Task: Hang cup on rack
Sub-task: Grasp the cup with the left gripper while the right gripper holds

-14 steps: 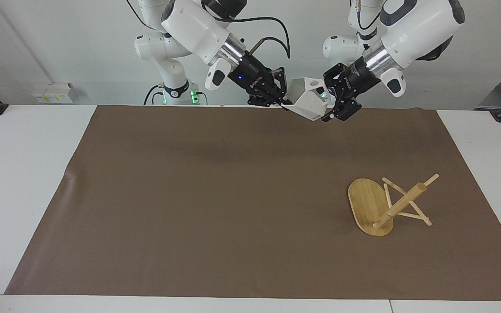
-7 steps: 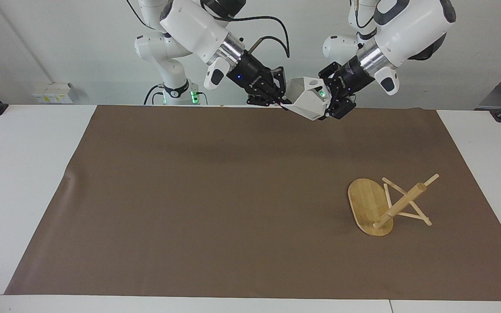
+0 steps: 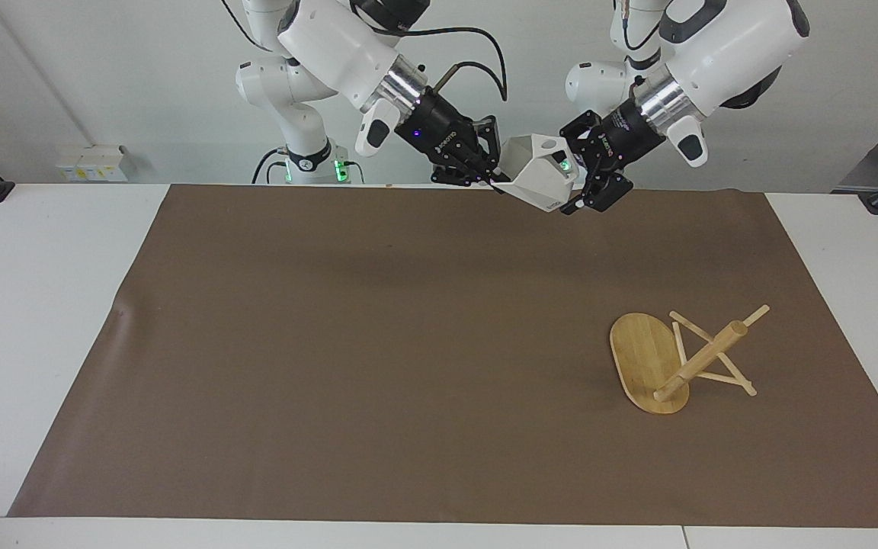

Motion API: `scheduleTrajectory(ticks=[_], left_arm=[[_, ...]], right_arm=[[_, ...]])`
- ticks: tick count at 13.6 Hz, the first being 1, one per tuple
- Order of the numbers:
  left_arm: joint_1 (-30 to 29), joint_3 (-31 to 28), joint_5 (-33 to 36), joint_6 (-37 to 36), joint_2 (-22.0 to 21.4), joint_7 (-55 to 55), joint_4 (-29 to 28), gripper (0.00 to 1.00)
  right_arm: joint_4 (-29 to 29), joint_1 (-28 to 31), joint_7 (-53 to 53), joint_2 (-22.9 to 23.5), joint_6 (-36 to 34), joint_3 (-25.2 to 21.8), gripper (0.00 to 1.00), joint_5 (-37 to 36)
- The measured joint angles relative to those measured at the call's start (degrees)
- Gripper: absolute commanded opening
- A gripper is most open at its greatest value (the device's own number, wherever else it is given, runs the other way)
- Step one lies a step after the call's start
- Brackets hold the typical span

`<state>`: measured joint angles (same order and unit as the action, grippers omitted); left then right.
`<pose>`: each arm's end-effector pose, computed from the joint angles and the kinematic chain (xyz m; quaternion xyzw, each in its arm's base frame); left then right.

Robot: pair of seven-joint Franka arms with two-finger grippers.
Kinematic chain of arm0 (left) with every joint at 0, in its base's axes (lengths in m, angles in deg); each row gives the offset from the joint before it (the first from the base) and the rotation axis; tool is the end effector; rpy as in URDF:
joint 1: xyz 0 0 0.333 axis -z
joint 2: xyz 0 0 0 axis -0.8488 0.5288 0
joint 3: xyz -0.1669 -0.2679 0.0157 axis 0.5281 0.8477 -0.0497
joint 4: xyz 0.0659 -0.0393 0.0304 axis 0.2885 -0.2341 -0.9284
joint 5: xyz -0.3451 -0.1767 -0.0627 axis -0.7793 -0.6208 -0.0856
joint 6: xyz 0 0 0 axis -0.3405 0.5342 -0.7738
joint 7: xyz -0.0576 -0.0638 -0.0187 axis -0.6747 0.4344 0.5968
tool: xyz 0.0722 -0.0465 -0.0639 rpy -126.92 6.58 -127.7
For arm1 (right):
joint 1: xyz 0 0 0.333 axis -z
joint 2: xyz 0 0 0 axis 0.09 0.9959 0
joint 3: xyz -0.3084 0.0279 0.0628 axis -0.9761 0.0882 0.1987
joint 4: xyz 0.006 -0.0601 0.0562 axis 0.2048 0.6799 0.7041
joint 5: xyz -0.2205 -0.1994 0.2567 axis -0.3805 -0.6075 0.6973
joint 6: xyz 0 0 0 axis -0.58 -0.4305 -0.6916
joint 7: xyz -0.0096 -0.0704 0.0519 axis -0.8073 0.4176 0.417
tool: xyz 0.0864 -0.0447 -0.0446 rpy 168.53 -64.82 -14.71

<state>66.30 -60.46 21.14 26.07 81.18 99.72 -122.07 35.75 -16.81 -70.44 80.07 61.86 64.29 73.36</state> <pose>0.5079 -0.2049 0.6293 0.6214 0.7095 -0.2486 0.2205 0.5263 0.3191 0.6230 -0.8948 0.0642 -0.0886 0.4328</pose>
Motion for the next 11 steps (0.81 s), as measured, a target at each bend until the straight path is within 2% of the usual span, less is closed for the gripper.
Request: scheduleTrajectory(ticks=[7, 11], left_arm=[[0.4, 0.29, -0.7, 2.31, -0.25, 1.19, -0.19, 1.0], [1.0, 0.79, -0.76, 5.5, -1.17, 2.18, -3.13, 1.0]], right_arm=[[0.3, 0.0, -0.1, 0.0, 0.56, 0.06, 0.0, 0.0], [0.32, 0.0, -0.61, 0.0, 1.19, 0.07, 0.0, 0.0]])
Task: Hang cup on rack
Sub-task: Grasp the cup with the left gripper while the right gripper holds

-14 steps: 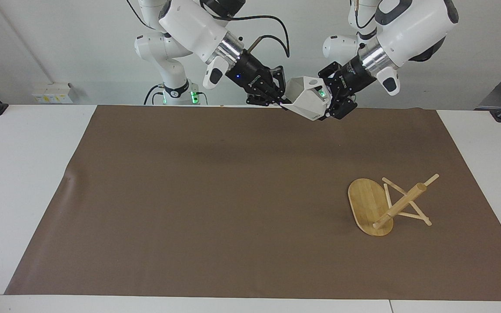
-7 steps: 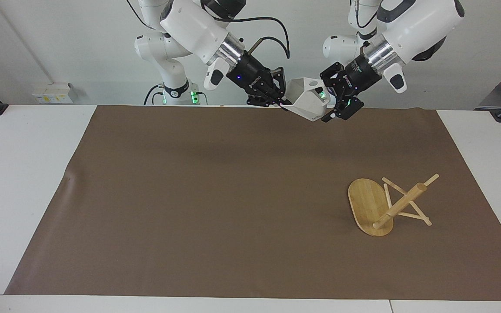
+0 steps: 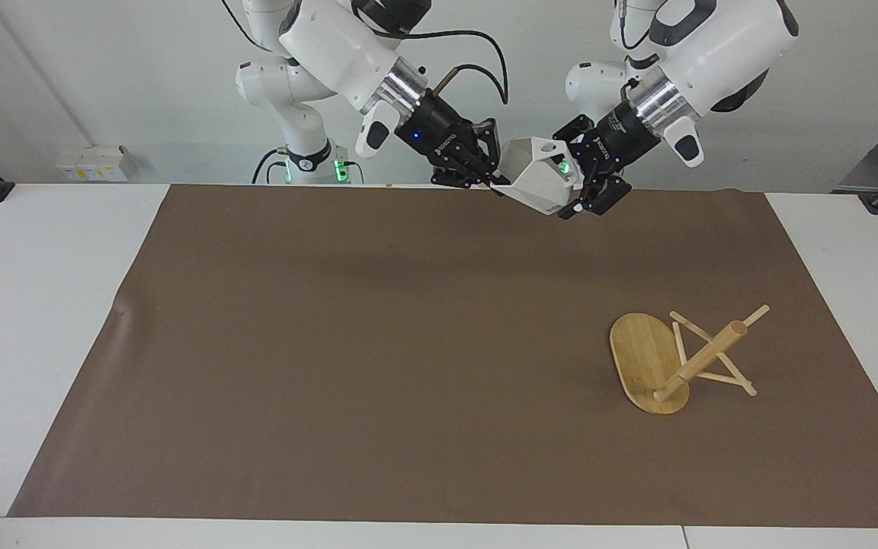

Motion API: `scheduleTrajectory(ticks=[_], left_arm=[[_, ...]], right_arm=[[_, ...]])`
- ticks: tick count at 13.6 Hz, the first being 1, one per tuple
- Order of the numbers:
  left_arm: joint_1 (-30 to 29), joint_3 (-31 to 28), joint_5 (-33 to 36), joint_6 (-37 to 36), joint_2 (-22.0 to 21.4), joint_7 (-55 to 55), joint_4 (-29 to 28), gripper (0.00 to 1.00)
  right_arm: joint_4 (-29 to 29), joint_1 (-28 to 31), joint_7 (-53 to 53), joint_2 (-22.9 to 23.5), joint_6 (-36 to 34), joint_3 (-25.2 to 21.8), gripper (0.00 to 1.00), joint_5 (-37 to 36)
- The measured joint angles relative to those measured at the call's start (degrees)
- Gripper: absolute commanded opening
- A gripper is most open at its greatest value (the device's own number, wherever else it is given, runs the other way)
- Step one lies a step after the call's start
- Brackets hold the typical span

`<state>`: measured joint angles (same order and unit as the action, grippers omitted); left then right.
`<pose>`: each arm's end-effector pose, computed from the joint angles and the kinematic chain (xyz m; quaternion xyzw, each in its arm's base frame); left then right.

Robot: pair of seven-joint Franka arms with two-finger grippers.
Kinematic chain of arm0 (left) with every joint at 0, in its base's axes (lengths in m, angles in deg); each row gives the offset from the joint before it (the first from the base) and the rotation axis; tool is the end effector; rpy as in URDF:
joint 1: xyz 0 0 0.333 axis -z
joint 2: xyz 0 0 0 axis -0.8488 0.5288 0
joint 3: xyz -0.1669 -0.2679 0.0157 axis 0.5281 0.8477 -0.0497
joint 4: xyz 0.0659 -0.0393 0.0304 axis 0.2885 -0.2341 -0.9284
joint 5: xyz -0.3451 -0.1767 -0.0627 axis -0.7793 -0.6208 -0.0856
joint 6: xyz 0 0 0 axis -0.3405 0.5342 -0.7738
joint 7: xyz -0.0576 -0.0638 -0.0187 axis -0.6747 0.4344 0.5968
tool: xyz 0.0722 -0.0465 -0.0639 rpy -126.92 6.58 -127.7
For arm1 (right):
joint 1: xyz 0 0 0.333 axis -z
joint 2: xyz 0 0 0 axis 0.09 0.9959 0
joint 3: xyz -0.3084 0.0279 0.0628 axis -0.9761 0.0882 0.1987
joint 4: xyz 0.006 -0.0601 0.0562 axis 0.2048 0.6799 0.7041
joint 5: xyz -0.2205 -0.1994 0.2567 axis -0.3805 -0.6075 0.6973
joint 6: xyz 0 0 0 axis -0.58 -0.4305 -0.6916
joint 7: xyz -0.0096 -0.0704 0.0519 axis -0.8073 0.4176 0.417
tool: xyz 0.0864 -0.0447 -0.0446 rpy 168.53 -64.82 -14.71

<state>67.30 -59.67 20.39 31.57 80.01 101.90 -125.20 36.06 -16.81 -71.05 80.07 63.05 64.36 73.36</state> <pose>0.5037 -0.2158 0.6211 0.5999 0.7245 -0.2428 0.2375 0.5275 0.3183 0.6220 -0.8932 0.0734 -0.0932 0.4338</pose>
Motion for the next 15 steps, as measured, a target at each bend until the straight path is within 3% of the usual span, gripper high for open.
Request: scheduleTrajectory(ticks=[15], left_arm=[[0.26, -0.04, -0.5, 1.08, -0.56, 0.03, -0.18, 1.0]], right_arm=[[0.0, -0.01, -0.03, 0.0, 0.0, 0.01, 0.0, 0.0]])
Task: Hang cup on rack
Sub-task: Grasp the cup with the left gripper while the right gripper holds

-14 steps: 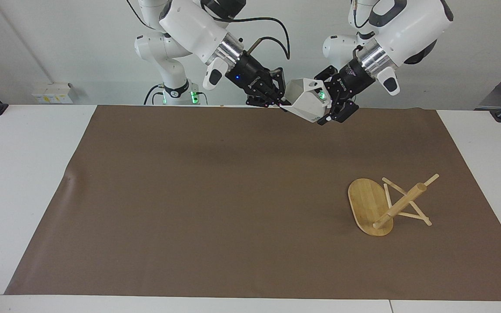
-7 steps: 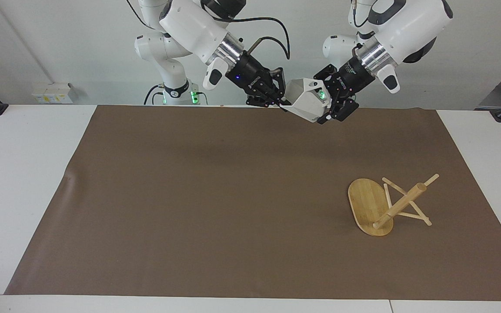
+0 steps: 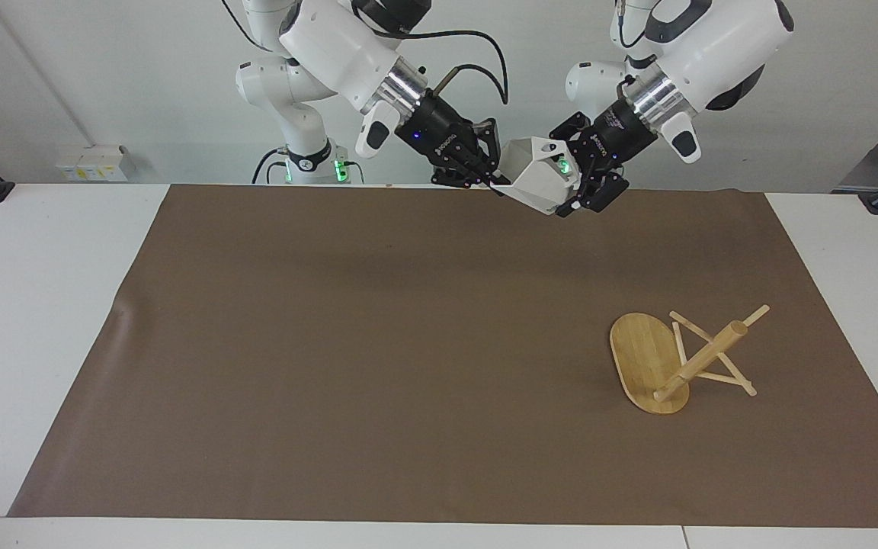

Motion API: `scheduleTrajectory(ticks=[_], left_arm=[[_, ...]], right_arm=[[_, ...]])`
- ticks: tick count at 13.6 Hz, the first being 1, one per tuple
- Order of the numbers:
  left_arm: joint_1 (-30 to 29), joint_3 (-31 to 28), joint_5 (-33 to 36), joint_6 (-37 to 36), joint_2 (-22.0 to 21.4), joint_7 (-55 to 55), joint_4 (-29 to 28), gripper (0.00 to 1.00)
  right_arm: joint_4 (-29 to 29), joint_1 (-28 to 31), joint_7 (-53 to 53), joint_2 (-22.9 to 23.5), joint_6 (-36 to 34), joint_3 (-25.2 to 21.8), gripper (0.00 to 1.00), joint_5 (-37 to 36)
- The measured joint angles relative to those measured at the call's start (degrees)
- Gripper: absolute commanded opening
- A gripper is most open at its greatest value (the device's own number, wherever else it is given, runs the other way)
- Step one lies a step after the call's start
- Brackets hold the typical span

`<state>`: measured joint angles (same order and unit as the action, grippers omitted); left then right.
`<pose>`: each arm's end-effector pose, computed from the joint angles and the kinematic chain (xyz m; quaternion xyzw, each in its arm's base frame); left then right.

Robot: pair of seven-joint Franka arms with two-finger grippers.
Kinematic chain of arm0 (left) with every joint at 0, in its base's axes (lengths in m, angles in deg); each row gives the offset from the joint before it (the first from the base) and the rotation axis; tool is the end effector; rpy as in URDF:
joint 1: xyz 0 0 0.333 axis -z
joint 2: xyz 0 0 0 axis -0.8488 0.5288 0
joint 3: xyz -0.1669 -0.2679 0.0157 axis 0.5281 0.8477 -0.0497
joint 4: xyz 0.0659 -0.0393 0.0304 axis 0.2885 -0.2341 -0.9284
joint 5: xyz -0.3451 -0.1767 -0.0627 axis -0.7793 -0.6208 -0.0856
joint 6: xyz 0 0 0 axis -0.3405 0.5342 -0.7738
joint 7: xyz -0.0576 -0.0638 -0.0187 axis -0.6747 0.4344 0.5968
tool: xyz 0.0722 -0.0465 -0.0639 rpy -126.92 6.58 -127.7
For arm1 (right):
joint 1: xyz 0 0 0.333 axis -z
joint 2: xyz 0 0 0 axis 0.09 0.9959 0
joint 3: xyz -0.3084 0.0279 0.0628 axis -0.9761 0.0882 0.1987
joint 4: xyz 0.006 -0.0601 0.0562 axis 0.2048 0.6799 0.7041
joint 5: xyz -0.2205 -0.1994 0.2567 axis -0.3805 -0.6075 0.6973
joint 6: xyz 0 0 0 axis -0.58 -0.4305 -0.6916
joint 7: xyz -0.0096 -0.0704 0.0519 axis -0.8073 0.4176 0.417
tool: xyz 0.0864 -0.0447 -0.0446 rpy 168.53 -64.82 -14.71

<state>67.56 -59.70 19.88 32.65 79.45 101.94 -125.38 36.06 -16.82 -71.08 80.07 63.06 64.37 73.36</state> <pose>0.5017 -0.2169 0.6267 0.5971 0.7236 -0.2407 0.2487 0.5274 0.3184 0.6220 -0.8931 0.0735 -0.0930 0.4339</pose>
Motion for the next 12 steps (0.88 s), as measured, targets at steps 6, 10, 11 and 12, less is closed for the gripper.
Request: scheduleTrajectory(ticks=[6, 10, 11, 12], left_arm=[[0.07, 0.02, -0.63, 0.72, -0.18, -0.01, 0.0, 0.59], [0.05, -0.24, -0.76, 1.23, -0.27, -0.19, -0.03, 0.0], [0.05, -0.24, -0.81, 1.22, -0.27, 0.08, -0.04, 0.0], [0.05, -0.24, -0.83, 1.21, -0.3, 0.24, -0.04, 0.0]], right_arm=[[0.02, 0.0, -0.01, 0.0, 0.0, 0.0, 0.0, 0.0], [0.17, 0.05, -0.01, -0.04, 0.18, -0.09, 0.0, 0.0], [0.17, 0.04, -0.01, -0.04, 0.21, -0.09, 0.0, 0.0], [0.17, 0.04, -0.01, -0.04, 0.23, -0.09, 0.0, 0.0]])
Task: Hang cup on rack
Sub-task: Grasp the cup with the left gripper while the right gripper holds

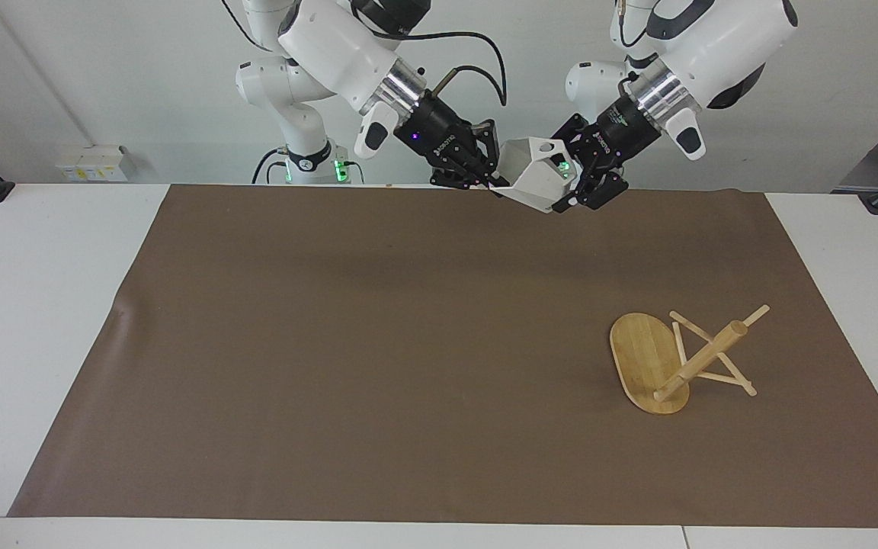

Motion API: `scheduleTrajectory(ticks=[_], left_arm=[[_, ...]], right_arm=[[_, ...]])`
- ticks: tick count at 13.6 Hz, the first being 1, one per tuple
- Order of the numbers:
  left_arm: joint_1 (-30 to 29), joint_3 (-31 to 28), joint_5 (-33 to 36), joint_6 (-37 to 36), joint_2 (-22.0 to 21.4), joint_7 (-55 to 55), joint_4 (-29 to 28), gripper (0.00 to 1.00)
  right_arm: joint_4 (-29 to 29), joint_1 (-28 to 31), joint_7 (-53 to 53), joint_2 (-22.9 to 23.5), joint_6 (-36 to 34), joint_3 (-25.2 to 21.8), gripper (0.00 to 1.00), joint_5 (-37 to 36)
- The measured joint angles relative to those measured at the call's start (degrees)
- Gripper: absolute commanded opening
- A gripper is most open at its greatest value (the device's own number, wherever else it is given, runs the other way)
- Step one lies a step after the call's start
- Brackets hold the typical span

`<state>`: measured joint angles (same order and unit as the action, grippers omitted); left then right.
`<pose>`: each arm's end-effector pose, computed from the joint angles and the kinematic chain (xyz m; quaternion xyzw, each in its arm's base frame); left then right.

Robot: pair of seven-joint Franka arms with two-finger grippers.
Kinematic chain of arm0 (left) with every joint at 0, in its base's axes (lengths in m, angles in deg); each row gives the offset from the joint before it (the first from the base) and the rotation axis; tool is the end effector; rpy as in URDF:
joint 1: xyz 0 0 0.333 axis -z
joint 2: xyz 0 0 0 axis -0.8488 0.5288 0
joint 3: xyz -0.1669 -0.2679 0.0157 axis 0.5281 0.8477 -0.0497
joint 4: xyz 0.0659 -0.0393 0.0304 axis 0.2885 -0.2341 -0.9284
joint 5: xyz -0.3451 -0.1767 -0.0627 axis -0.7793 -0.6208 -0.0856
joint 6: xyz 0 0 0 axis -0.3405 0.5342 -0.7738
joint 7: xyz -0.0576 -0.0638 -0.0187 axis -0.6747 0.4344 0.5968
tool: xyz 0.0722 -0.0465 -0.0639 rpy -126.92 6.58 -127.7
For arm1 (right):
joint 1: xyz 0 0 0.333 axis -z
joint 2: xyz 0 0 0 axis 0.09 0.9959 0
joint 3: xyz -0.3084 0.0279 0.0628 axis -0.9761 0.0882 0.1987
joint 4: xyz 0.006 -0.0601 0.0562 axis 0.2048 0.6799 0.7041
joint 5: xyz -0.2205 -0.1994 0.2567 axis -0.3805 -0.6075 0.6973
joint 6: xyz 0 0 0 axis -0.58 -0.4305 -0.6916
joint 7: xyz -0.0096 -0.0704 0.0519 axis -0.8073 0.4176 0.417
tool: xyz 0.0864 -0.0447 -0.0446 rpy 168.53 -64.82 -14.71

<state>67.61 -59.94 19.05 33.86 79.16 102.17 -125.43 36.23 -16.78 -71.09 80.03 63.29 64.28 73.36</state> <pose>0.5028 -0.2145 0.6315 0.5885 0.7261 -0.2409 0.2615 0.5281 0.3169 0.6212 -0.8930 0.0757 -0.0945 0.4334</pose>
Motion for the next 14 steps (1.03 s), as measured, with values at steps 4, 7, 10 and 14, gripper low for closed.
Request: scheduleTrajectory(ticks=[4, 7, 10, 14], left_arm=[[0.0, -0.05, -0.06, -0.01, -0.11, 0.3, -0.05, 0.0], [-0.23, -0.54, -0.11, 0.51, -0.13, 1.07, -0.16, 0.0], [-0.79, -1.01, -0.11, 0.53, -0.14, 1.08, -0.28, 0.0], [-0.98, -1.02, 0.01, 3.66, -0.16, 3.81, -1.39, 0.0]], right_arm=[[-0.02, -0.02, 0.0, 0.0, 0.09, 0.02, 0.2, 0.0], [-0.02, -0.07, -2.28, 0.0, 0.11, 0.1, 0.9, 0.0], [-0.02, -0.16, -2.95, -0.01, 0.11, 0.15, 1.0, 0.0], [-0.03, -0.21, -3.04, -0.01, 0.12, 0.16, 1.0, 0.01]])
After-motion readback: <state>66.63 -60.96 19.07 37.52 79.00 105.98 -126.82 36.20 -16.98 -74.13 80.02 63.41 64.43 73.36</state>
